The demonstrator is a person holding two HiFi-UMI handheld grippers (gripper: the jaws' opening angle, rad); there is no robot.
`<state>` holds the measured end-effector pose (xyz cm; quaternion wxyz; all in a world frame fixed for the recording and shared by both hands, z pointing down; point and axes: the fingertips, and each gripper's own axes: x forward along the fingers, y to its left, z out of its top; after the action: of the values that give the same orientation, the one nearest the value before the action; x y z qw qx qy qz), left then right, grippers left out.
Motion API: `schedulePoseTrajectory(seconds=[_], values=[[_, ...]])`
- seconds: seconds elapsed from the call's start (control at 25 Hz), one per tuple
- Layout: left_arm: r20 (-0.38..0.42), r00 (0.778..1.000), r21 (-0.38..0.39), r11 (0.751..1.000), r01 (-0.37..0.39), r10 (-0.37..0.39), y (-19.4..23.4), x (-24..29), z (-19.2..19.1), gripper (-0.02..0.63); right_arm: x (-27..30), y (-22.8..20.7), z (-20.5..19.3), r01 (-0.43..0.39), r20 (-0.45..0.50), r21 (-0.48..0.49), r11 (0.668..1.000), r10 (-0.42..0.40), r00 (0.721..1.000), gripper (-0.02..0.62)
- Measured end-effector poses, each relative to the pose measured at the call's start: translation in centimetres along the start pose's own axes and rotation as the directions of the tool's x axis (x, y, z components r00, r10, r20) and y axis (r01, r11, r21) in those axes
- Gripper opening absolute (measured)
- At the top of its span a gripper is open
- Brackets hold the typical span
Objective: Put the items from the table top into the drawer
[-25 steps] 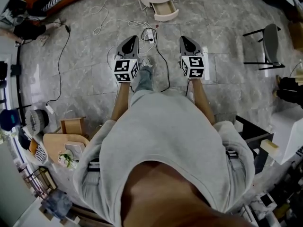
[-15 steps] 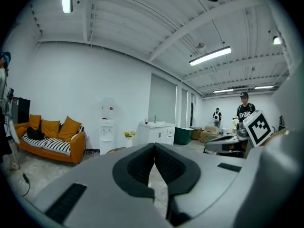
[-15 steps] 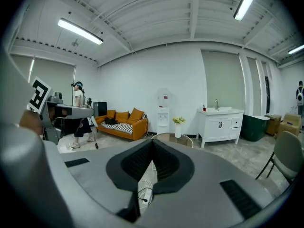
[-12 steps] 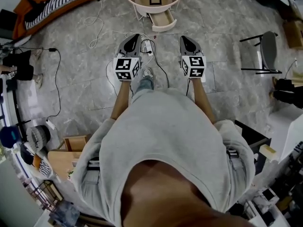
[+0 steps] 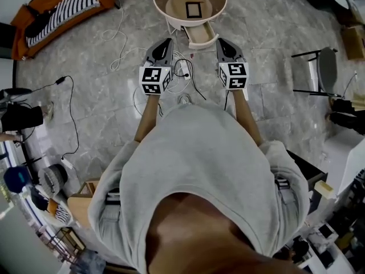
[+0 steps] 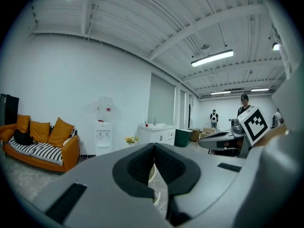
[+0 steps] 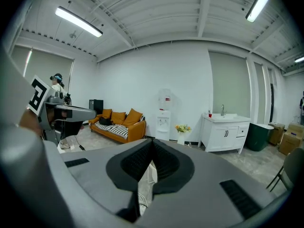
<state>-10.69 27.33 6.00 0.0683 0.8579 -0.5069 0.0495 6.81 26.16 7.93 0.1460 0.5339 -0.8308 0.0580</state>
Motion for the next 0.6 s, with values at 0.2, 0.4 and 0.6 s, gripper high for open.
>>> schedulePoseTrajectory(seconds=[0.2, 0.4, 0.6], values=[[-0.008, 0.999, -0.011, 0.999, 0.032, -0.032, 3.0, 3.4, 0.1, 0.015, 3.8, -0.3, 0.6, 0.018, -0.02, -0.001, 1.0, -0.018, 1.0, 0.023], [-0.022, 0.998, -0.023, 0.998, 0.055, -0.056, 3.7, 5.6, -0.4, 0.015, 5.2, -1.2, -0.5, 0.035, -0.057, 0.008, 0.999, -0.034, 0.998, 0.023], [-0.047, 0.996, -0.037, 0.997, 0.07, -0.072, 4.2, 7.5, -1.4, 0.015, 6.5, -2.4, -1.1, 0.046, -0.079, 0.022, 0.999, -0.045, 0.996, 0.023]])
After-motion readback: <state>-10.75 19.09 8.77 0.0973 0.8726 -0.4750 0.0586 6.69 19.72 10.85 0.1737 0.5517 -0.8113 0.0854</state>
